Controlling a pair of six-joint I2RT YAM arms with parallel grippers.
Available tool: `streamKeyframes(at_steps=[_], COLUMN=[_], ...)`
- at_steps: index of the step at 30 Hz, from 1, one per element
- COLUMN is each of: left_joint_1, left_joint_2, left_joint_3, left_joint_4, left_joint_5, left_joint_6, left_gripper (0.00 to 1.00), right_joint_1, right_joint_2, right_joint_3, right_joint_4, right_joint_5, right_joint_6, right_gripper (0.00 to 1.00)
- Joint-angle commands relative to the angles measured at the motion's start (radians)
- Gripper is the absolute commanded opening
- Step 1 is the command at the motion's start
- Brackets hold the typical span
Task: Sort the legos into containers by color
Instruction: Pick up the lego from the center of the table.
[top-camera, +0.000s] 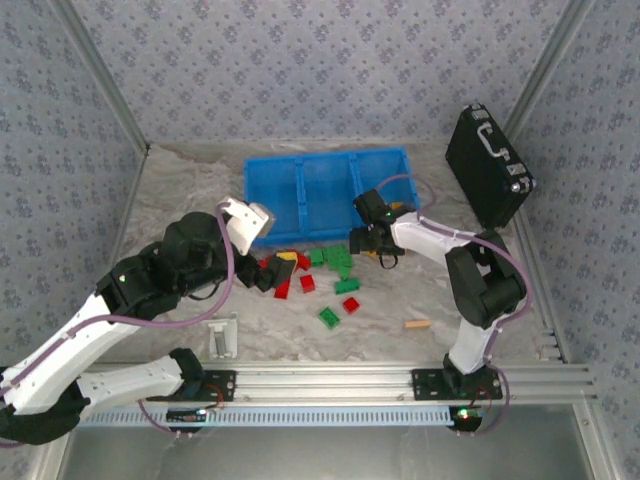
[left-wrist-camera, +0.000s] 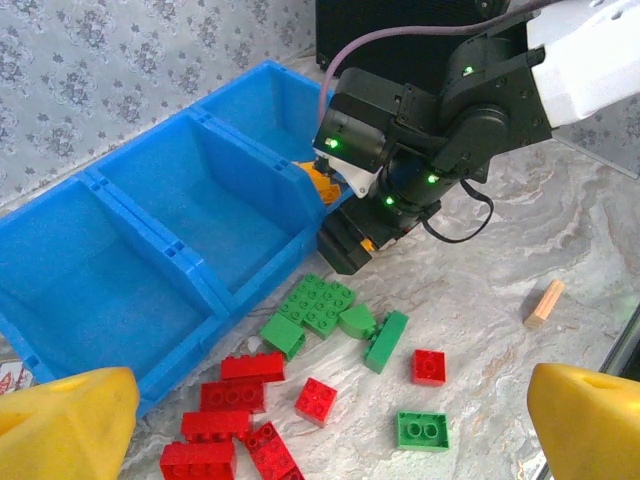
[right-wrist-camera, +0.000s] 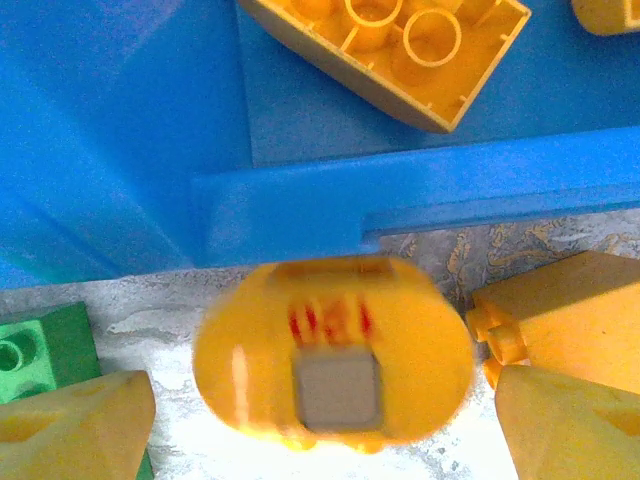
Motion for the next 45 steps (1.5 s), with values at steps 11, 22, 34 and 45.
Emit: streamKeyframes(at_steps=[11, 22, 34, 45], left_joint_1=[-0.007, -0.007, -0.006, -0.006], left_joint_2=[-0.001, -0.006, -0.012, -0.002], left_joint_3=[0.012, 0.009, 0.006, 0.01], left_joint_4=[-0.013, -0.019, -0.022, -0.014], left_joint_5=[-0.011, -0.02, -0.03, -0.017], left_joint_6=[-0.002, 0.001, 0.002, 0.002], left_gripper=[1.0, 1.0, 1.0, 1.0], right_joint_1=[-0.005, 0.006, 0.01, 0.014], right_joint_2=[0.039, 0.102, 0.136, 0.05], right_joint_3=[0.034, 0.132, 0.104, -0.027], right_joint_4=[-0.023, -0.04, -0.035, -0.031], right_joint_5=[0.038, 0.032, 0.033, 0.052], right_joint_6=[-0.012, -0.047, -0.049, -0.044], right_gripper=[0.84, 0.79, 0.76, 0.74])
